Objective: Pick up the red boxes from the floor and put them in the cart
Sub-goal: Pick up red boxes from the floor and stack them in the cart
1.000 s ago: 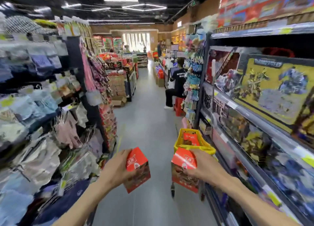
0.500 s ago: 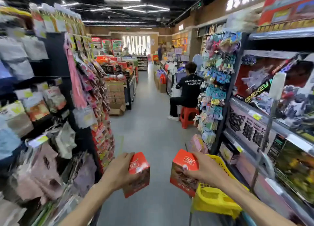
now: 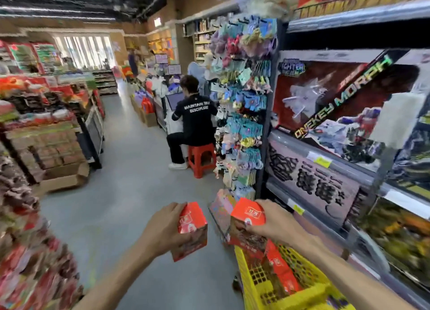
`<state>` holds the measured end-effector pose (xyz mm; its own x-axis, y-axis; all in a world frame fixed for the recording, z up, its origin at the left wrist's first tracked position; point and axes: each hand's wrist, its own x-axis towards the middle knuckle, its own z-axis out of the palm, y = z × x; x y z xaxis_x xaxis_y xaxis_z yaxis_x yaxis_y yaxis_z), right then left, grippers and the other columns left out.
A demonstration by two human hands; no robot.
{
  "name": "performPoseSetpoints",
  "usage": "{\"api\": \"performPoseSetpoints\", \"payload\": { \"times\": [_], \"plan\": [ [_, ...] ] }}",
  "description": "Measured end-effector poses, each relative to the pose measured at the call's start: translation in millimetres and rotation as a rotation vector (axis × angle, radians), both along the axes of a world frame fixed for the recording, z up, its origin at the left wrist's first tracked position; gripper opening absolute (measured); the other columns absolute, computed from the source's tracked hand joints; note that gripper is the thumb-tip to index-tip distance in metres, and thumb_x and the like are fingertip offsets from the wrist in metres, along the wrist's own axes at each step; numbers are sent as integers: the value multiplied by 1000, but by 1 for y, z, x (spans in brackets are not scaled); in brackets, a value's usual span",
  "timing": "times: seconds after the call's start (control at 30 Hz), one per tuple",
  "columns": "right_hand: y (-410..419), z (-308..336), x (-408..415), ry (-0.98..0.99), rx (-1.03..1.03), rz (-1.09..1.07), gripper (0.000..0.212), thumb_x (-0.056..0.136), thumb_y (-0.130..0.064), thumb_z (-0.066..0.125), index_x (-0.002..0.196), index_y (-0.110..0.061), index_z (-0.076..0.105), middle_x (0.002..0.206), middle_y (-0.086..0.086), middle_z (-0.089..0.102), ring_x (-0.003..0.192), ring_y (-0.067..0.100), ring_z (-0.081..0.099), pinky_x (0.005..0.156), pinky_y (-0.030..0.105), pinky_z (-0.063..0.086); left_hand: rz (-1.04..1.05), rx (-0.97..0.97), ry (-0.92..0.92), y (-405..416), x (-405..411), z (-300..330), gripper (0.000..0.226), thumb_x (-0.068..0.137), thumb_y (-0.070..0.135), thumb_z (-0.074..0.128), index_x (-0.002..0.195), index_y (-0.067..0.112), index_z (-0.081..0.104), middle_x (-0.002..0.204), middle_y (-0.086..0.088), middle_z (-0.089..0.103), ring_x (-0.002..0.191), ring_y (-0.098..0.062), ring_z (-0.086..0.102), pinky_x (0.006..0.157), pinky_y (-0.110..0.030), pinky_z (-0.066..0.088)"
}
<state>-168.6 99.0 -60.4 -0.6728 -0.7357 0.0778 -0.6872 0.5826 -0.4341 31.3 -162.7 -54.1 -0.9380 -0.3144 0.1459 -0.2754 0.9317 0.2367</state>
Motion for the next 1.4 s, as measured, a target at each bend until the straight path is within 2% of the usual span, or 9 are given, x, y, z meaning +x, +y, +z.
{"api": "performPoseSetpoints", "payload": {
  "times": [0.3, 0.43, 0.53, 0.7, 0.93, 1.07, 1.13, 1.23, 1.4],
  "plan": [
    [-29, -37, -115, -4, 43, -265, 66, 75, -60, 67, 129, -27, 49, 121, -1, 61, 115, 21, 55, 91, 34, 44, -376, -12, -94, -43, -219, -40, 105, 65, 94, 44, 143, 23, 41, 123, 2, 55, 109, -23, 54, 92, -35, 44],
    [-7, -61, -142, -44, 109, -457, 86, 75, -67, 62, 143, -20, 40, 138, 3, 53, 126, 23, 49, 102, 34, 39, -552, 20, -153, -23, -298, -61, 105, 66, 94, 43, 144, 24, 38, 129, 3, 52, 115, -22, 53, 93, -38, 44],
    [16, -86, -149, -76, 100, -615, 96, 66, -77, 53, 146, -25, 37, 139, 1, 53, 125, 23, 50, 102, 36, 41, -709, 7, -205, 1, -347, -82, 107, 66, 94, 40, 147, 24, 33, 132, 3, 50, 118, -22, 50, 97, -40, 43],
    [36, -113, -141, -100, 76, -864, 91, 65, -74, 55, 145, -34, 34, 137, -6, 53, 126, 18, 50, 100, 37, 45, -984, -72, -273, 37, -407, -127, 115, 63, 99, 26, 147, 20, 32, 135, 0, 47, 119, -24, 49, 96, -40, 43],
    [23, -159, -119, -184, 80, -1229, 90, 66, -80, 50, 131, -18, 52, 120, 4, 62, 112, 27, 57, 94, 38, 47, -1280, -132, -439, 68, -462, -239, 94, 68, 89, 44, 127, 16, 50, 113, -4, 58, 102, -28, 61, 85, -43, 53],
    [17, -200, -118, -241, 44, -1343, 109, 60, -100, 33, 134, -22, 49, 123, 0, 60, 114, 25, 55, 93, 41, 50, -1411, -211, -538, 81, -467, -316, 92, 67, 70, 67, 136, 13, 47, 130, -9, 55, 117, -31, 56, 99, -44, 47],
    [16, -226, -118, -244, 61, -1373, 101, 64, -96, 38, 136, -26, 46, 121, -3, 60, 109, 23, 56, 88, 40, 52, -1440, -257, -553, 86, -470, -358, 96, 60, 62, 74, 137, 14, 47, 130, -9, 56, 115, -29, 58, 96, -43, 49],
    [17, -265, -114, -253, 54, -1397, 86, 66, -76, 63, 135, -28, 43, 116, -6, 60, 105, 21, 57, 83, 39, 53, -1496, -303, -585, 88, -468, -421, 96, 37, 56, 85, 120, 14, 62, 113, -7, 67, 96, -26, 68, 78, -38, 59],
    [13, -312, -109, -265, 99, -1355, 88, 64, -71, 62, 136, -25, 44, 118, -6, 58, 103, 19, 55, 83, 36, 53, -1492, -340, -557, 87, -473, -500, 99, 36, 52, 89, 123, 13, 64, 122, -8, 66, 102, -27, 67, 84, -39, 57]
  ]
}}
